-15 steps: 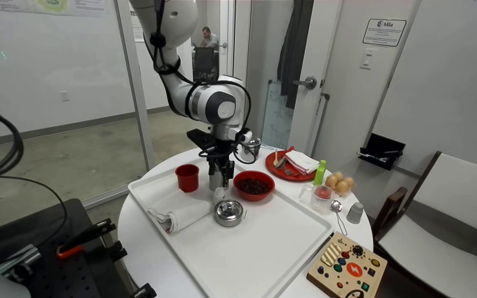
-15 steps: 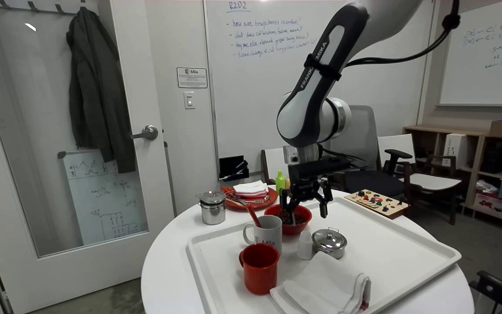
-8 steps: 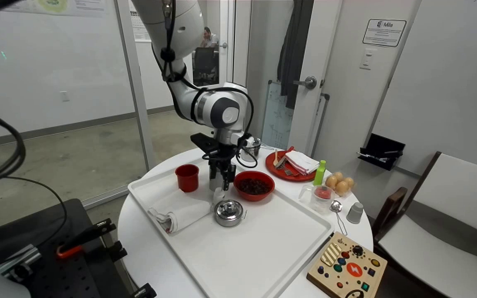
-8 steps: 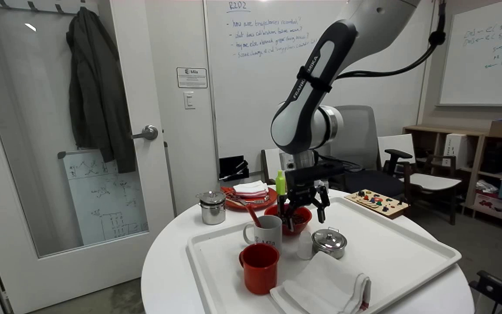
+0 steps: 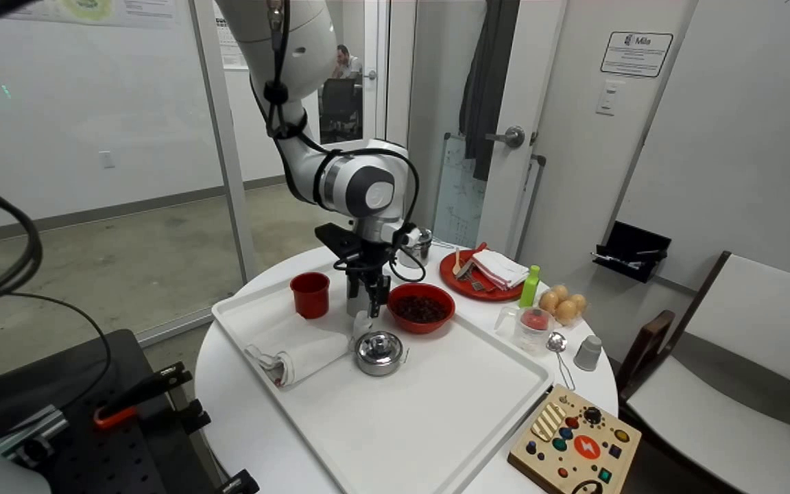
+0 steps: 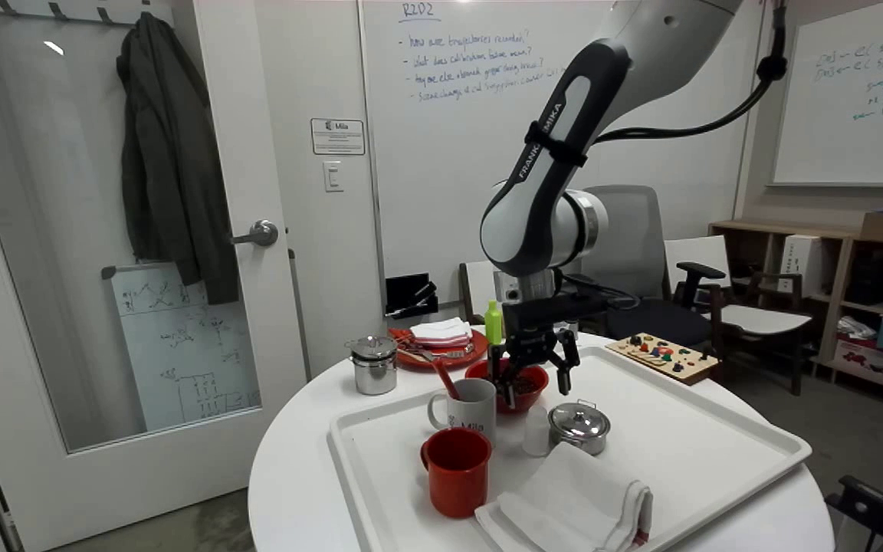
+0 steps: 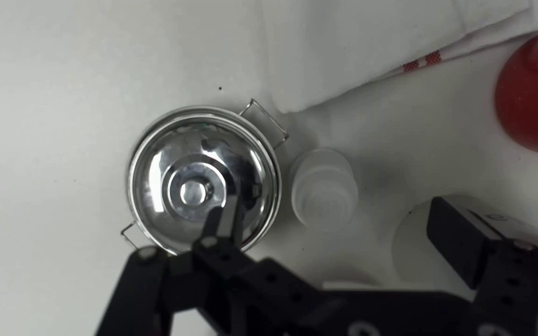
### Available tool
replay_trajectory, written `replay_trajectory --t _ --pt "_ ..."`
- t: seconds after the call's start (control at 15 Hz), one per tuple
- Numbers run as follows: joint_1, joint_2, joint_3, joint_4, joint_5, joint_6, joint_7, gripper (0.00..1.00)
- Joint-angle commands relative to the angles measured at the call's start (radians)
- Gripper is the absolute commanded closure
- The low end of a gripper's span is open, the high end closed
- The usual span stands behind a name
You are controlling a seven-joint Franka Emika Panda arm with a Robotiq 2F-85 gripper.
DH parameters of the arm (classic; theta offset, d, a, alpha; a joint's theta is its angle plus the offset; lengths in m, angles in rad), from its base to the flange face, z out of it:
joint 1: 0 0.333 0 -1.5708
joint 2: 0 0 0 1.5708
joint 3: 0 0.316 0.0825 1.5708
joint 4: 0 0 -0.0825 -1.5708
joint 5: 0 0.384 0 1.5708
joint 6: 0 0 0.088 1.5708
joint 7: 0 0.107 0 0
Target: Put the white salt shaker inside the red mug
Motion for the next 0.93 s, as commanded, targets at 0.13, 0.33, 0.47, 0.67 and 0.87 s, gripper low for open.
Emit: replay_trajectory --t 0.13,0.33,0.47,0.67,0.87 --pt "-0.028 0.009 0.028 -0.024 0.077 0.077 -0.030 0.00" --pt "-0.033 0.014 0.026 -0.025 0.099 0.084 -0.026 0.00" --pt "-0.033 0.026 0.021 -0.016 0.107 0.080 -0.023 0.00" --pt "-0.029 0.046 0.012 0.000 0.105 0.070 -0.015 0.00" --pt "-0.020 0.061 0.008 0.011 0.098 0.064 -0.010 0.00"
